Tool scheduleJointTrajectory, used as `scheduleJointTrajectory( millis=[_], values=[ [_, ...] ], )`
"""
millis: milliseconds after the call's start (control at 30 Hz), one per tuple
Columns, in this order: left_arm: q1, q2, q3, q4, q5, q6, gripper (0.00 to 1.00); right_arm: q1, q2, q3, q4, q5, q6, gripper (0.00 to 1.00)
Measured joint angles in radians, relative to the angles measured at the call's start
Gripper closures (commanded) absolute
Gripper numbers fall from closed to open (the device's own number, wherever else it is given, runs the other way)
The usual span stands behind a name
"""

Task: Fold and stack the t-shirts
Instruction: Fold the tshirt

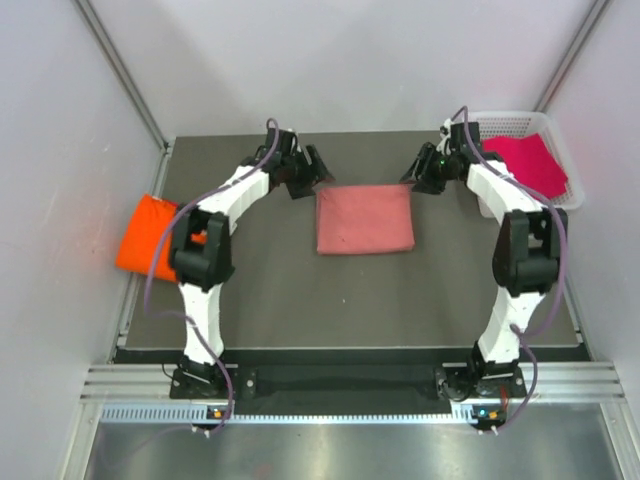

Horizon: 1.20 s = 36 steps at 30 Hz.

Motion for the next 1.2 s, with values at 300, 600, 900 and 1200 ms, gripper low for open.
scheduleJointTrajectory(
  millis=[300, 600, 900, 1200],
  values=[
    [0.054, 0.176, 0.145, -0.061, -0.082, 0.082, 0.02, -0.013, 0.063, -0.122, 0.266, 0.127, 0.043, 0.0],
    [0.007, -0.282, -0.219, -0.092, -0.393, 0.215, 0.14, 0.001, -0.295, -0.424, 0.41, 0.17, -0.04, 0.0],
    [-0.039, -0.315, -0.374, -0.126, -0.719, 0.297, 0.25, 0.013, -0.559, -0.73, 0.491, 0.162, -0.062, 0.0],
    [-0.071, -0.166, -0.375, -0.203, -0.928, 0.36, 0.33, 0.034, -0.571, -0.812, 0.581, 0.164, -0.065, 0.02]
  ],
)
